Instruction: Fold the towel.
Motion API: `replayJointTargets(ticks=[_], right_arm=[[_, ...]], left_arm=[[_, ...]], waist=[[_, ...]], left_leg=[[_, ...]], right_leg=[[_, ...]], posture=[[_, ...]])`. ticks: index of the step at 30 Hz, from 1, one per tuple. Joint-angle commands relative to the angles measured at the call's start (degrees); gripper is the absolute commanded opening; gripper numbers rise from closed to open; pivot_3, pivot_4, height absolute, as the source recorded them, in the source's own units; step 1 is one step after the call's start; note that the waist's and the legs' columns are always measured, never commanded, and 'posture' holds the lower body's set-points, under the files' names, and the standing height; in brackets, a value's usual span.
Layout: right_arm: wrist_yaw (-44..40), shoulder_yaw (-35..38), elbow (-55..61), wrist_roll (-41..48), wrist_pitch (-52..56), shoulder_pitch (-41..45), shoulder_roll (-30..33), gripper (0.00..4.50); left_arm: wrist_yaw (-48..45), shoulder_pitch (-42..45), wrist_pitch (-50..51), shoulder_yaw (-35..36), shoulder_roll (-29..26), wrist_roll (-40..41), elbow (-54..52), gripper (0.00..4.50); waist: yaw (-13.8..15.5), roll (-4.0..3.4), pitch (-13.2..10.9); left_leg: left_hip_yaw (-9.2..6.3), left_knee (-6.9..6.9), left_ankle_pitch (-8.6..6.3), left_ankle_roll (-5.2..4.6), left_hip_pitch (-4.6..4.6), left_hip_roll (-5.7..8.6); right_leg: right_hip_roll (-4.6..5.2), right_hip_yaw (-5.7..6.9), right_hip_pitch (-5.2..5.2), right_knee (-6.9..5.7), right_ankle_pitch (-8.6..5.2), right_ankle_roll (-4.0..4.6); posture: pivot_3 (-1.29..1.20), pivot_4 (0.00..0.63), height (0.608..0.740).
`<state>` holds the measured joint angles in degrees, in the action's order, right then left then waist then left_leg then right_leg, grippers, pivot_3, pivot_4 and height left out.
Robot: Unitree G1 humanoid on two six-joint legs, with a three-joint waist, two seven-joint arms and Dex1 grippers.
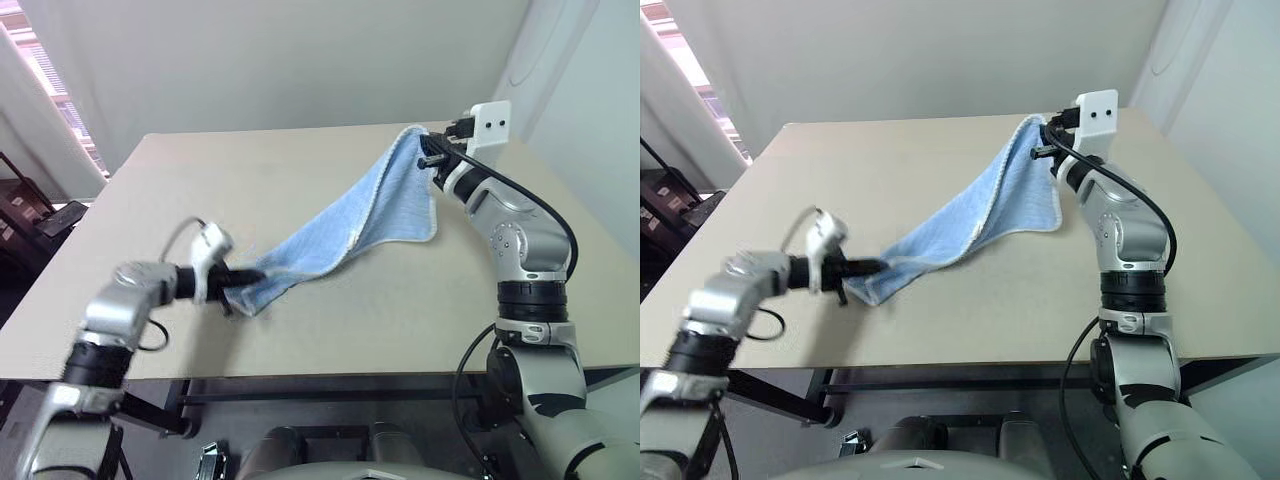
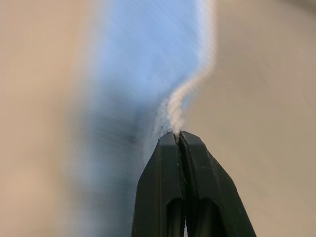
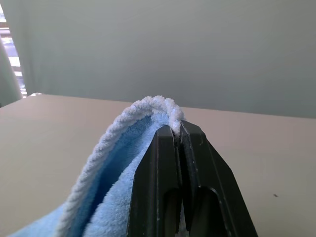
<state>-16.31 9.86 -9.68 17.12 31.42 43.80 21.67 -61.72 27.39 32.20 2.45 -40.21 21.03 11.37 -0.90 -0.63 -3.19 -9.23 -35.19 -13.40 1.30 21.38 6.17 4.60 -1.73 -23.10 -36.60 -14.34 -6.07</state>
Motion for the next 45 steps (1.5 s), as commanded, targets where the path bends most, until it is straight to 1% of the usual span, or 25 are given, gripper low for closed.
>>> replayJointTargets(ticks=[1, 4, 7, 10, 11, 14, 18, 22, 24, 25, 26, 27, 29, 31, 33, 37, 40, 42, 45], right_arm=[[-0.6, 1.4, -0.6, -0.4, -2.7, 2.2, 1.6, 0.0], [-1.3, 1.4, -3.9, -1.1, -4.6, 3.2, 2.8, 0.0], [-1.8, 1.1, -8.4, -2.0, -7.1, 4.7, 3.3, 0.0], [-1.6, 0.4, -15.4, -3.9, -11.1, 7.6, 3.2, 0.0], [-1.2, 0.4, -18.0, -4.4, -12.3, 8.9, 3.0, 0.0], [0.5, 0.7, -26.0, -6.1, -16.9, 12.7, 2.9, 0.0], [4.9, 1.1, -39.3, -8.6, -25.2, 19.0, 2.6, 0.0], [8.8, 1.1, -51.0, -11.0, -37.5, 25.3, 2.7, 0.0], [9.2, 0.1, -53.7, -12.7, -43.6, 26.0, 3.2, 0.0], [8.8, -0.8, -53.7, -13.9, -47.8, 25.0, 3.4, 0.0], [7.9, -1.7, -53.2, -14.9, -51.2, 23.6, 3.6, 0.0], [2.4, -1.7, -50.4, -13.3, -53.5, 20.2, 3.1, 0.0], [-5.3, -1.3, -45.8, -10.5, -56.0, 15.0, 2.3, 0.0], [-9.7, -1.0, -38.3, -8.0, -57.4, 8.0, 1.8, 0.0], [-11.9, -0.9, -30.9, -6.3, -56.9, 1.7, 1.6, 0.0], [-15.1, -0.5, -16.0, -3.0, -54.7, -10.8, 2.3, 0.0], [-15.5, -0.3, -9.9, -2.1, -51.2, -15.5, 3.1, 0.0], [-16.1, 0.6, -5.5, -1.0, -50.3, -20.0, 3.7, 0.0], [-17.6, 1.4, -0.2, 0.8, -47.2, -25.9, 4.9, 0.0]], left_arm=[[0.9, 3.4, -1.9, 4.4, -0.9, 1.1, 6.0, 0.02], [3.3, 10.2, -4.6, 7.0, -0.5, 0.8, 15.1, 0.02], [6.7, 18.0, -8.8, 8.1, 0.5, -0.4, 26.5, 0.02], [13.4, 27.1, -17.9, 7.9, 2.5, -4.2, 41.3, 0.02], [15.9, 29.9, -21.0, 8.1, 3.2, -5.2, 45.6, 0.02], [22.1, 36.0, -27.8, 9.4, 5.1, -6.8, 54.5, 0.02], [30.0, 41.9, -33.7, 10.5, 7.8, -8.4, 61.1, 0.02], [37.0, 46.2, -40.9, 12.4, 9.3, -9.4, 63.8, 0.02], [36.2, 46.9, -44.6, 14.1, 9.9, -8.5, 64.0, 0.02], [33.4, 46.8, -45.2, 14.4, 10.2, -8.3, 64.0, 0.02], [31.2, 46.3, -45.6, 14.2, 10.3, -8.7, 63.9, 0.02], [28.0, 44.5, -47.2, 13.2, 10.1, -9.8, 63.5, 0.02], [23.8, 41.7, -49.1, 12.1, 9.7, -11.1, 63.1, 0.02], [17.5, 37.2, -51.5, 11.0, 8.8, -12.0, 62.0, 0.02], [12.9, 33.4, -52.8, 10.6, 7.8, -12.1, 60.8, 0.02], [6.3, 26.6, -53.9, 10.9, 5.1, -11.0, 57.4, 0.02], [4.5, 24.3, -52.9, 11.9, 4.0, -9.6, 55.0, 0.02], [1.0, 20.2, -51.9, 12.2, 2.0, -8.7, 51.4, 0.02], [-3.0, 13.6, -49.0, 12.7, -0.4, -6.5, 44.7, 0.02]], waist=[[-0.1, 0.0, 0.0], [0.0, 0.03, 0.0], [0.1, 0.08, 0.0], [0.1, 0.09, 0.0], [0.0, 0.09, 0.0], [-0.2, 0.1, 0.0], [-0.4, 0.13, -0.1], [-0.4, 0.15, -0.1], [-0.5, 0.15, -0.1], [-0.6, 0.16, -0.1], [-0.7, 0.15, -0.1], [-1.0, 0.17, 0.0], [-1.6, 0.32, 0.1], [-2.3, 0.34, 0.1], [-3.2, 0.34, 0.1], [-3.7, 0.34, 0.1], [-3.4, 0.35, 0.1], [-3.1, 0.35, 0.1], [-3.0, 0.33, 0.1]], left_leg=[[0.02, 0.02, 0.0, 0.0, 0.0, 0.01], [0.02, 0.03, 0.02, 0.03, 0.03, 0.0], [-0.02, 0.02, 0.08, 0.14, 0.03, 0.0], [-0.01, -0.01, 0.13, 0.22, 0.02, 0.02], [0.0, 0.0, 0.14, 0.24, 0.01, 0.04], [0.0, 0.02, 0.15, 0.25, 0.03, 0.05], [0.01, 0.11, 0.15, 0.26, 0.11, 0.05], [0.01, 0.13, 0.16, 0.27, 0.15, 0.06], [0.02, 0.16, 0.15, 0.27, 0.16, 0.07], [0.02, 0.15, 0.16, 0.27, 0.16, 0.07], [0.03, 0.16, 0.16, 0.27, 0.15, 0.08], [0.04, 0.16, 0.16, 0.27, 0.14, 0.09], [0.0, 0.16, 0.17, 0.28, 0.08, 0.1], [-0.01, 0.14, 0.16, 0.26, -0.02, 0.11], [-0.03, 0.06, 0.16, 0.24, -0.01, 0.15], [-0.04, 0.04, 0.17, 0.25, 0.05, 0.13], [-0.07, -0.01, 0.23, 0.35, 0.0, 0.06], [-0.08, -0.06, 0.3, 0.43, -0.09, 0.01], [-0.09, 0.01, 0.32, 0.44, -0.54, -0.02]], right_leg=[[0.01, -0.02, -0.01, 0.03, 0.0, 0.0], [0.01, -0.02, -0.04, 0.05, 0.01, -0.01], [-0.01, 0.0, -0.03, 0.03, 0.03, -0.01], [0.01, 0.01, 0.01, 0.04, 0.05, -0.03], [0.02, 0.0, 0.01, 0.05, 0.13, -0.17], [0.03, -0.01, -0.01, 0.1, 0.16, -0.2], [0.04, -0.03, -0.12, 0.14, 0.17, -0.2], [0.06, -0.03, -0.15, 0.16, 0.17, -0.2], [0.06, -0.03, -0.15, 0.18, 0.17, -0.21], [0.06, -0.03, -0.15, 0.19, 0.18, -0.22], [0.07, -0.03, -0.12, 0.2, 0.18, -0.23], [0.07, -0.03, -0.11, 0.21, 0.19, -0.24], [0.05, 0.0, 0.02, 0.27, 0.2, -0.26], [0.06, 0.01, 0.2, 0.35, 0.23, -0.33], [0.06, -0.01, 0.25, 0.36, 0.3, -0.42], [0.03, -0.07, 0.03, 0.18, 0.36, -0.39], [-0.04, -0.07, 0.0, -0.04, 0.38, -0.36], [-0.09, -0.07, 0.09, -0.06, 0.38, -0.35], [-0.11, -0.07, 0.54, -0.03, 0.25, -0.5]], posture=[[0.0, 0.0, 0.74], [0.0, 0.0, 0.74], [0.0, 0.0, 0.74], [0.0, 0.0, 0.74], [0.0, 0.0, 0.74], [0.0, 0.0, 0.74], [0.0, 0.0, 0.74], [0.0, 0.0, 0.74], [0.0, 0.0, 0.74], [0.0, 0.0, 0.74], [0.0, 0.0, 0.74], [0.0, 0.0, 0.74], [0.0, 0.0, 0.74], [0.0, 0.0, 0.74], [0.0, 0.0, 0.74], [0.0, 0.0, 0.74], [0.0, 0.0, 0.74], [0.0, 0.0, 0.74], [0.0, 0.0, 0.74]])
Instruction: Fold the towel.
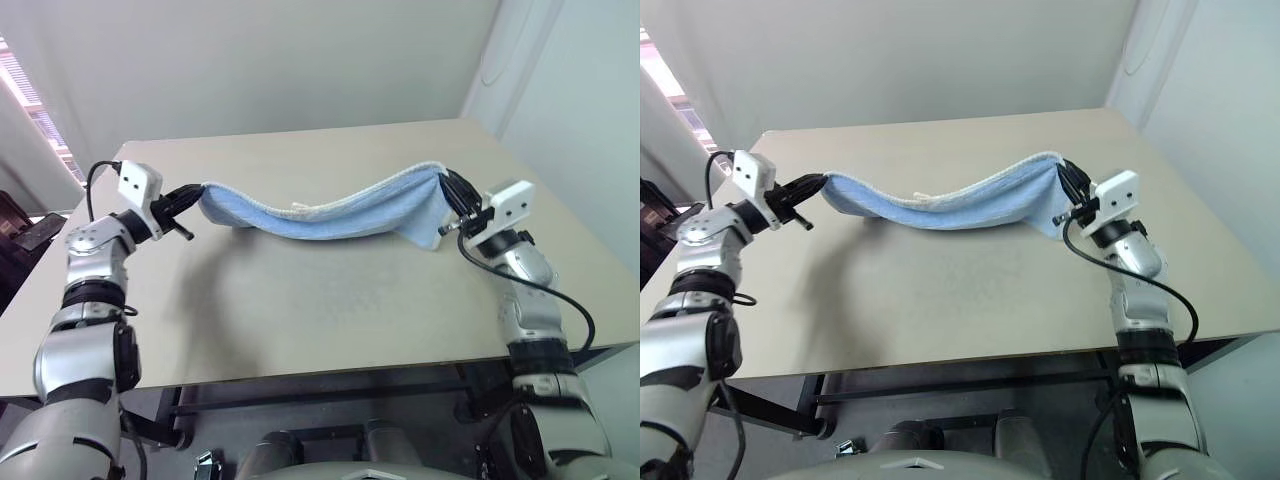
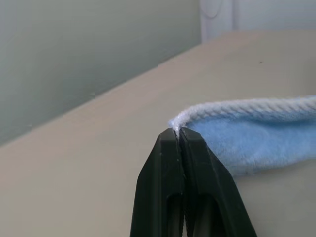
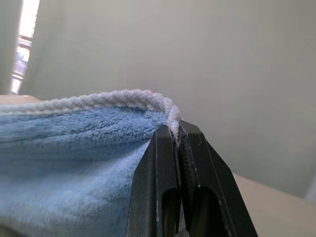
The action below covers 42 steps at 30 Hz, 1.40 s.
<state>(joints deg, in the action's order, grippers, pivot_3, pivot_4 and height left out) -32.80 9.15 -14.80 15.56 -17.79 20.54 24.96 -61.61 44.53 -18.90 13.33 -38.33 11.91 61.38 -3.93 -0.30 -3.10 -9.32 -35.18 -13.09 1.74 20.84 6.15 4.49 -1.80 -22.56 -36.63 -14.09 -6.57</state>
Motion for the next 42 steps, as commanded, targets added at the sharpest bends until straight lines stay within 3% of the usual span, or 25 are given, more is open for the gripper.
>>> replayJointTargets(ticks=[1, 5, 8, 15, 21, 32, 42], right_arm=[[-1.6, 2.3, 6.3, 2.9, 2.9, -4.2, 2.0, 0.0], [-5.3, 3.6, 12.9, 6.3, 5.6, -12.0, 4.2, 0.0], [-6.6, 4.9, 16.6, 8.3, 7.8, -16.4, 5.6, 0.0], [-10.3, 9.0, 22.5, 13.6, 12.3, -26.6, 7.6, 0.0], [-15.5, 11.4, 31.8, 19.7, 19.8, -38.4, 10.9, 0.0], [-20.8, 13.6, 34.6, 15.9, 21.4, -48.2, 14.2, 0.0], [-12.2, 11.7, 29.2, 10.8, 19.0, -36.9, 8.4, 0.0]], left_arm=[[-3.6, -5.7, 3.6, 2.1, -2.7, 3.4, -8.0, 0.02], [-8.8, -17.5, 15.2, 3.5, -5.6, 8.8, -22.3, 0.02], [-10.0, -26.5, 18.6, 3.6, -7.9, 9.4, -29.9, 0.02], [-8.7, -39.9, 21.2, 5.3, -9.7, 10.4, -39.5, 0.02], [-11.8, -47.1, 24.7, 6.4, -13.7, 12.5, -45.7, 0.02], [-15.4, -45.7, 24.9, 3.0, -16.5, 11.1, -46.4, 0.02], [-14.0, -29.7, 22.7, -2.5, -11.2, 8.5, -35.5, 0.02]], waist=[[0.1, 0.0, 0.0], [0.7, 0.01, 0.0], [1.1, 0.01, 0.0], [3.3, 0.02, 0.0], [4.4, 0.03, 0.0], [4.6, -0.01, 0.0], [4.7, -0.05, 0.0]], left_leg=[[0.01, 0.03, -0.01, -0.01, -0.22, 0.01], [0.0, -0.02, -0.01, 0.0, -0.28, -0.01], [0.0, 0.05, -0.02, 0.01, -0.28, -0.08], [0.03, 0.05, -0.15, 0.19, -0.24, -0.15], [0.03, 0.03, -0.18, 0.16, 0.42, -0.16], [0.54, 0.04, -0.3, 0.05, 0.61, -0.6], [1.34, 0.07, -0.38, -0.09, 0.57, -1.09]], right_leg=[[0.03, -0.01, 0.2, 0.02, -0.05, 0.03], [0.07, -0.04, 0.29, -0.01, -0.17, 0.22], [0.1, -0.11, 0.24, -0.01, -0.33, 0.49], [0.17, -0.13, 0.28, 0.03, -0.4, 0.56], [0.18, -0.11, -0.21, 0.24, -0.4, 0.55], [0.25, 0.22, -0.23, 0.66, -0.4, 0.55], [0.45, 0.57, -0.21, 1.1, -0.37, 0.55]], posture=[[0.0, 0.0, 0.74], [0.0, 0.0, 0.74], [0.0, 0.0, 0.74], [0.0, 0.0, 0.74], [0.0, 0.0, 0.74], [0.0, 0.0, 0.74], [0.0, 0.0, 0.74]])
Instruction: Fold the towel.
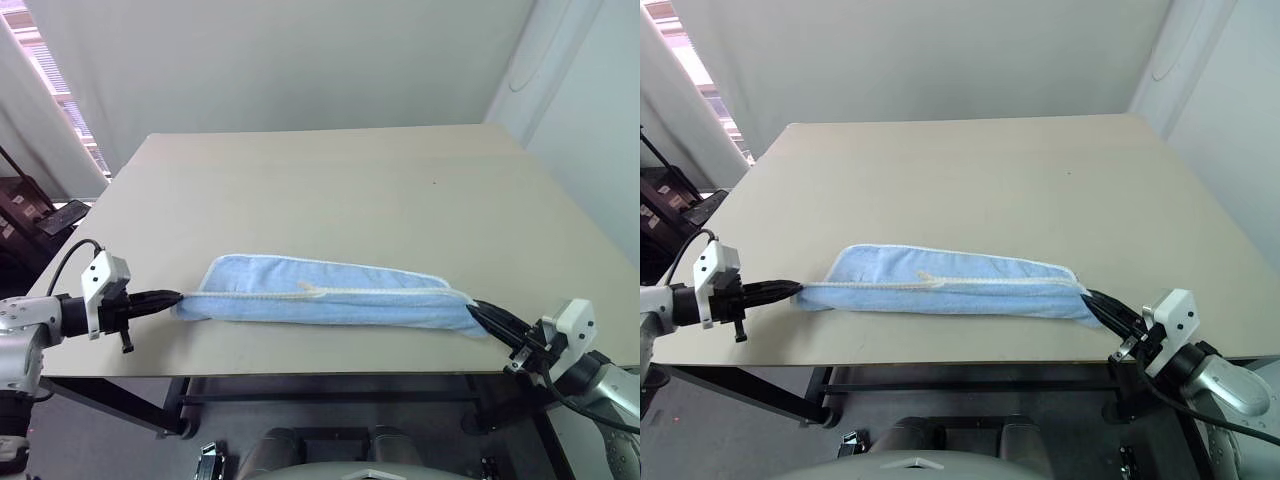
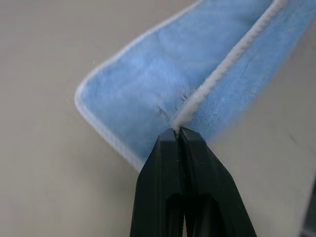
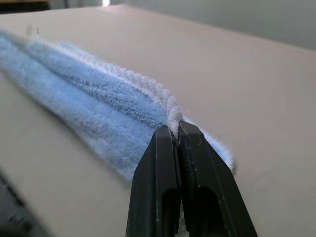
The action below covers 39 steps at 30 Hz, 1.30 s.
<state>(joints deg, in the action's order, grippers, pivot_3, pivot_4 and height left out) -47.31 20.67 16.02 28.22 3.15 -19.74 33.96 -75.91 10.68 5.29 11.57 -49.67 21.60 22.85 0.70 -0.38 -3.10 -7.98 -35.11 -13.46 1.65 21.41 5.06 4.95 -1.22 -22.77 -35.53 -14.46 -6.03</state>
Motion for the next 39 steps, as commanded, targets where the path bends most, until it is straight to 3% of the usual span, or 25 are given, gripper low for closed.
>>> replayJointTargets(ticks=[1, 10, 15, 39], right_arm=[[2.5, -0.3, -2.4, -2.6, -2.0, 4.4, -0.7, 0.0], [2.9, -8.6, -12.3, -8.9, -3.0, 14.7, -2.5, 0.0], [3.0, -10.5, -17.9, -10.3, -5.4, 18.8, -4.2, 0.0], [7.8, -10.1, -28.7, -12.4, -10.4, 25.2, -6.7, 0.0]], left_arm=[[0.3, 5.8, -2.0, -1.2, 0.6, -1.8, 4.7, 0.02], [6.6, 22.3, -12.5, -4.6, 6.9, -9.3, 26.5, 0.02], [8.5, 26.9, -15.7, -5.4, 9.7, -11.5, 33.8, 0.02], [20.8, 32.8, -24.2, -6.0, 15.1, -16.6, 45.2, 0.02]], waist=[[0.1, 0.06, 0.0], [0.2, 0.18, 0.1], [0.0, 0.25, 0.1], [0.0, 0.3, 0.1]], left_leg=[[0.02, 0.0, -0.01, -0.02, 0.0, 0.03], [0.12, -0.08, 0.01, -0.19, -0.07, 0.1], [0.12, -0.12, 0.02, -0.2, -0.1, 0.09], [0.13, -0.23, 0.03, -0.21, -0.18, 0.1]], right_leg=[[0.01, 0.0, -0.04, -0.02, 0.07, -0.04], [-0.16, -0.04, -0.02, -0.05, 0.57, -0.2], [-0.22, -0.06, 0.01, -0.05, 0.69, -0.37], [-0.27, -0.09, 0.0, -0.35, 0.83, -0.39]], posture=[[0.0, 0.0, 0.74], [0.0, 0.0, 0.74], [0.0, 0.0, 0.74], [0.0, 0.0, 0.74]])
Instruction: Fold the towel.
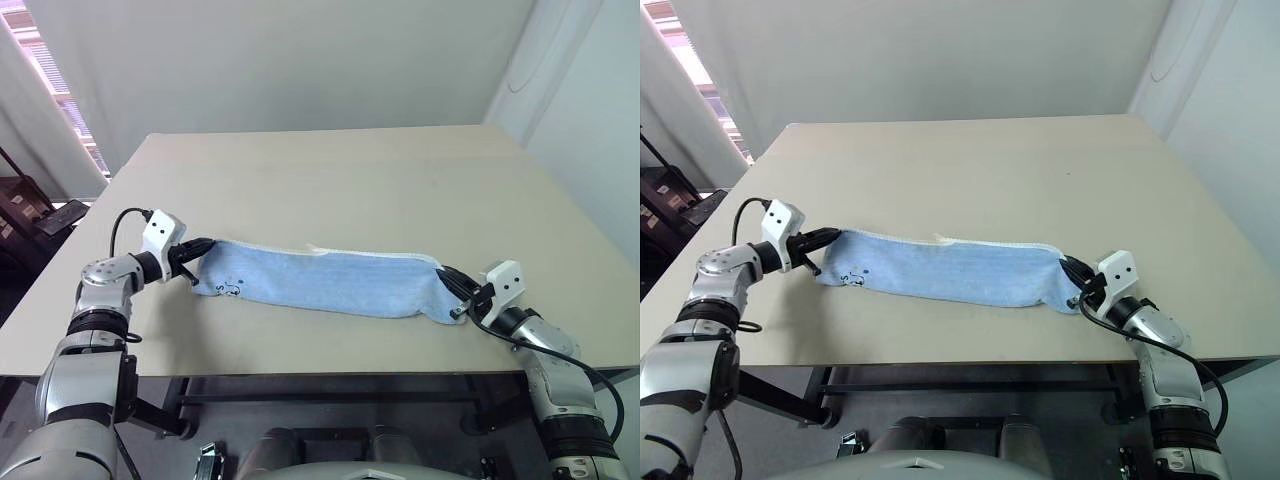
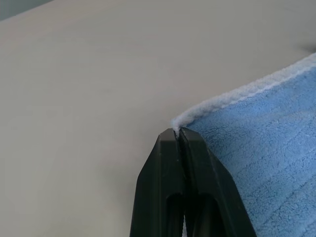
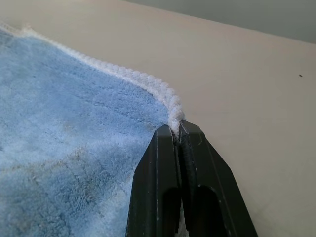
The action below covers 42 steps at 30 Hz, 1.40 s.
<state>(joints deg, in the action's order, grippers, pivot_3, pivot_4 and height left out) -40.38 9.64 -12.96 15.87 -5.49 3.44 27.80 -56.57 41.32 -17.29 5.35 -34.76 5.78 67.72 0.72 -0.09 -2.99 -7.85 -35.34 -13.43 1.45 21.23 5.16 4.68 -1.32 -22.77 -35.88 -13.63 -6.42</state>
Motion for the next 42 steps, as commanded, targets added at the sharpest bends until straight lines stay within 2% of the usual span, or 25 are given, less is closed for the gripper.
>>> replayJointTargets(ticks=[1, 4, 8, 10, 13, 17, 18, 23, 25, 27, 29, 31, 34, 37, 42], right_arm=[[1.0, 0.8, 0.3, 0.0, -1.7, 2.2, -0.7, 0.0], [2.0, 0.3, 1.0, 0.3, 1.1, 2.4, -1.1, 0.0], [6.6, 1.0, 2.4, -0.4, 6.1, 2.2, -1.4, 0.0], [7.6, 1.2, 3.2, 0.1, 8.4, 2.3, -1.3, 0.0], [8.4, 1.1, 5.0, 0.7, 10.9, 2.1, -1.3, 0.78], [8.8, 1.6, 6.7, 1.6, 11.5, 2.4, -1.9, 2.22], [8.6, 1.8, 7.4, 2.3, 12.3, 2.6, -2.0, 2.55], [7.3, 4.8, 14.8, 11.3, 20.2, 2.9, -1.8, 4.4], [10.0, 8.4, 17.8, 17.8, 27.5, 3.9, -1.6, 4.4], [14.5, 13.0, 21.2, 28.8, 42.2, 4.4, 0.6, 4.4], [17.3, 15.8, 23.0, 35.5, 52.3, 4.1, 2.7, 4.4], [20.7, 18.4, 22.8, 40.8, 59.5, 4.2, 4.1, 4.4], [27.1, 23.2, 20.5, 54.9, 73.2, 3.9, 5.8, 4.4], [33.4, 24.8, 19.8, 65.5, 79.0, 0.8, 5.3, 4.4], [42.4, 24.2, 19.6, 83.0, 77.9, -6.2, 7.4, 4.4]], left_arm=[[1.6, 2.2, -1.4, 0.1, 0.5, -1.1, 0.5, 0.02], [1.3, 2.1, -1.1, 0.1, 1.3, -1.4, 0.7, 0.02], [0.3, 2.4, 0.2, 0.7, 1.5, -1.1, 0.9, 0.97], [0.0, 2.6, 0.7, 0.8, 1.4, -1.2, 0.9, 1.74], [-0.7, 2.7, 1.7, 0.9, 1.0, -1.0, 0.7, 2.86], [-1.7, 2.4, 2.2, 1.5, 0.1, -0.5, 0.1, 4.33], [-1.6, 2.4, 2.2, 1.7, -0.1, -0.5, 0.1, 4.5], [1.0, 1.8, 0.9, 3.1, -1.2, 0.0, -0.8, 4.5], [1.4, 2.3, 1.4, 4.8, -1.4, 1.5, -1.8, 4.5], [-0.3, 2.6, 2.9, 6.7, -1.5, 4.1, -4.5, 4.5], [-2.8, 1.7, 5.2, 7.4, -1.3, 5.9, -8.6, 4.5], [-6.2, -0.2, 9.0, 7.2, -0.9, 7.9, -13.7, 4.5], [-10.6, -5.7, 13.5, 4.6, 0.8, 9.5, -24.6, 4.5], [-12.6, -10.8, 18.5, 2.3, 2.2, 10.9, -33.7, 4.5], [-15.6, -18.3, 21.9, -1.4, 1.9, 11.1, -43.7, 4.5]], waist=[[0.0, 0.0, 0.0], [0.0, 0.0, 0.0], [0.0, 0.0, 0.0], [0.0, 0.0, 0.0], [0.0, 0.0, 0.0], [-0.1, 0.01, 0.0], [-0.1, 0.01, 0.0], [0.0, 0.01, 0.0], [0.0, 0.01, 0.0], [0.1, 0.02, 0.0], [0.3, 0.04, 0.0], [0.2, 0.08, 0.0], [0.0, -0.03, 0.1], [-0.1, -0.01, 0.1], [0.0, -0.01, 0.0]], left_leg=[[0.0, -0.01, 0.0, 0.0, -0.01, 0.0], [0.01, -0.07, 0.0, 0.0, -0.02, 0.0], [0.0, -0.11, 0.0, 0.0, -0.04, -0.01], [0.0, -0.11, 0.0, 0.0, -0.03, -0.01], [0.0, -0.12, 0.0, 0.0, -0.03, 0.0], [0.01, -0.13, 0.0, 0.0, -0.03, 0.0], [0.01, -0.13, 0.0, 0.0, -0.03, -0.01], [0.0, -0.13, 0.0, 0.0, -0.03, -0.02], [-0.01, -0.14, 0.0, 0.0, -0.01, -0.02], [-0.03, -0.22, 0.0, 0.0, 0.05, -0.02], [-0.09, -0.33, 0.0, 0.0, 0.15, -0.01], [-0.09, -0.32, -0.01, -0.01, 0.17, -0.01], [-0.04, -0.29, -0.01, -0.02, 0.15, -0.02], [0.03, -0.28, -0.03, -0.05, 0.11, -0.05], [0.04, -0.32, -0.03, -0.06, 0.15, -0.09]], right_leg=[[0.0, 0.0, 0.01, -0.01, 0.0, -0.01], [-0.01, -0.01, 0.01, -0.09, -0.02, -0.04], [-0.02, -0.01, 0.01, -0.14, -0.02, -0.03], [-0.02, -0.02, 0.0, -0.15, -0.02, -0.03], [-0.02, -0.02, 0.0, -0.15, -0.02, -0.03], [-0.02, -0.02, 0.0, -0.15, -0.02, -0.04], [-0.02, -0.02, 0.0, -0.15, -0.02, -0.04], [-0.02, -0.02, 0.0, -0.16, -0.02, -0.04], [-0.01, -0.02, 0.0, -0.16, -0.02, -0.04], [-0.01, -0.02, -0.02, -0.16, -0.02, -0.04], [0.01, 0.0, -0.06, -0.17, 0.08, 0.15], [0.03, 0.0, -0.04, -0.15, 0.07, 0.21], [0.05, -0.04, -0.03, -0.14, -0.04, 0.35], [0.03, -0.11, -0.03, -0.13, -0.04, 0.37], [0.02, -0.13, -0.04, -0.13, -0.15, 0.22]], posture=[[0.0, 0.0, 0.74], [0.0, 0.0, 0.74], [0.0, 0.0, 0.74], [0.0, 0.0, 0.74], [0.0, 0.0, 0.74], [0.0, 0.0, 0.74], [0.0, 0.0, 0.74], [0.0, 0.0, 0.74], [0.0, 0.0, 0.74], [0.0, 0.0, 0.74], [0.0, 0.0, 0.74], [0.0, 0.0, 0.74], [0.0, 0.0, 0.74], [0.0, 0.0, 0.74], [0.0, 0.0, 0.74]])
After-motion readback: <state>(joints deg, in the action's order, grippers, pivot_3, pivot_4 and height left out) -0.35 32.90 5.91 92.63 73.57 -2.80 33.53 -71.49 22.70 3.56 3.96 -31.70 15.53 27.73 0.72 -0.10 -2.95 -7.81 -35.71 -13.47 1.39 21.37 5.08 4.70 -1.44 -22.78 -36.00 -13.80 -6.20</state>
